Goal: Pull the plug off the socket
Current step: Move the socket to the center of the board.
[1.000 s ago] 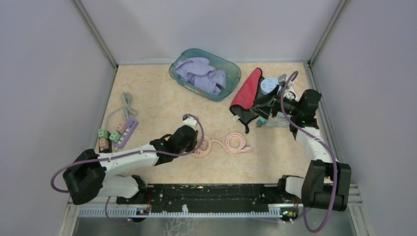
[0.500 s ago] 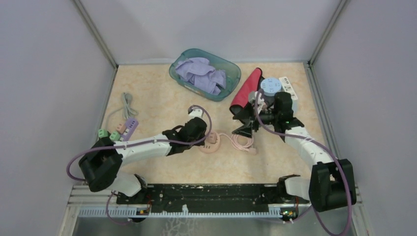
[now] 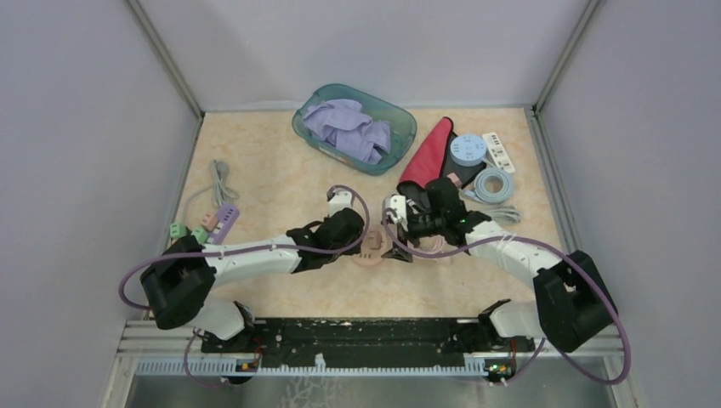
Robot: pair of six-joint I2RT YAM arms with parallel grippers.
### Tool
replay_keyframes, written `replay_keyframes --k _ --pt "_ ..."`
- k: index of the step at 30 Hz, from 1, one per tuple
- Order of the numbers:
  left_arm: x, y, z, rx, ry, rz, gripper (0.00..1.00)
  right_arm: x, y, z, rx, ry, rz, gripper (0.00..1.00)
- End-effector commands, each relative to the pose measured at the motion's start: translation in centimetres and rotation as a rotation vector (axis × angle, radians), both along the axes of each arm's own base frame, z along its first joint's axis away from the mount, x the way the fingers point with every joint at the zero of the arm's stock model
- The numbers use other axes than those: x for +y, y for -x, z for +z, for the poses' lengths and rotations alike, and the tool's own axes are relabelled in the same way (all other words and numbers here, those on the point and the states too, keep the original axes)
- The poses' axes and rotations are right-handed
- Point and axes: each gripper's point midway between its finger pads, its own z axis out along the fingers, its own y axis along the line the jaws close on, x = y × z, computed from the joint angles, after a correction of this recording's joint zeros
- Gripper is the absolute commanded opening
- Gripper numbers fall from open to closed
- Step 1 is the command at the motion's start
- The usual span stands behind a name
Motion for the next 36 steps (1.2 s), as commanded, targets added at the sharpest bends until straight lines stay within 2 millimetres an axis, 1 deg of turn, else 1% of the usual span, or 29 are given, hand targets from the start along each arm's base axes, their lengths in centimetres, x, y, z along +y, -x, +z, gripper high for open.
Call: replay_keyframes --k 1,3,5,9,11,14,22,25,30,32,36 --pt "-0.3 1.0 -1.2 0.036 0.019 0.005 0.00 1.2 -1.6 -0.8 -0.097 0.045 -0.048 0.88" --pt "-0.4 1.1 -1.1 0.035 0.025 0.007 0.00 1.5 -1.9 -1.0 -0.085 0.047 -0.073 0.86" --pt "-0.5 1.2 -1.0 0.034 0.029 0.010 0.00 1.7 -2.1 -1.1 -0.073 0.047 -0.085 0.80" --pt "-0.7 1.3 -0.7 0.029 0.048 0.007 0.00 2.2 -1.9 -1.4 -0.049 0.043 -0.085 0.72" --pt "-0.8 1.4 -0.7 0.028 0.053 0.004 0.00 2.4 -1.9 -1.6 -0.037 0.041 -0.087 0.69" --pt "-1.0 1.5 -0.6 0.029 0.059 -0.002 0.00 2.7 -1.7 -1.9 -0.025 0.044 -0.082 0.68" --pt "-1.1 1.8 -0.5 0.031 0.076 -0.009 0.00 3.3 -1.3 -2.3 -0.016 0.046 -0.067 0.56" --pt "-1.2 1.9 -0.4 0.032 0.085 -0.013 0.00 3.4 -1.2 -2.5 -0.016 0.051 -0.058 0.48" --pt "-0.8 1.9 -0.4 0.023 0.094 0.003 0.00 3.5 -0.9 -2.5 -0.017 0.059 -0.040 0.27" --pt "-0.6 1.8 -0.4 0.019 0.098 0.013 0.00 3.7 -0.2 -2.3 -0.012 0.049 -0.001 0.20" --pt "-0.6 1.9 -0.8 0.022 0.092 0.015 0.00 4.3 2.1 -1.7 -0.003 0.006 0.099 0.12"
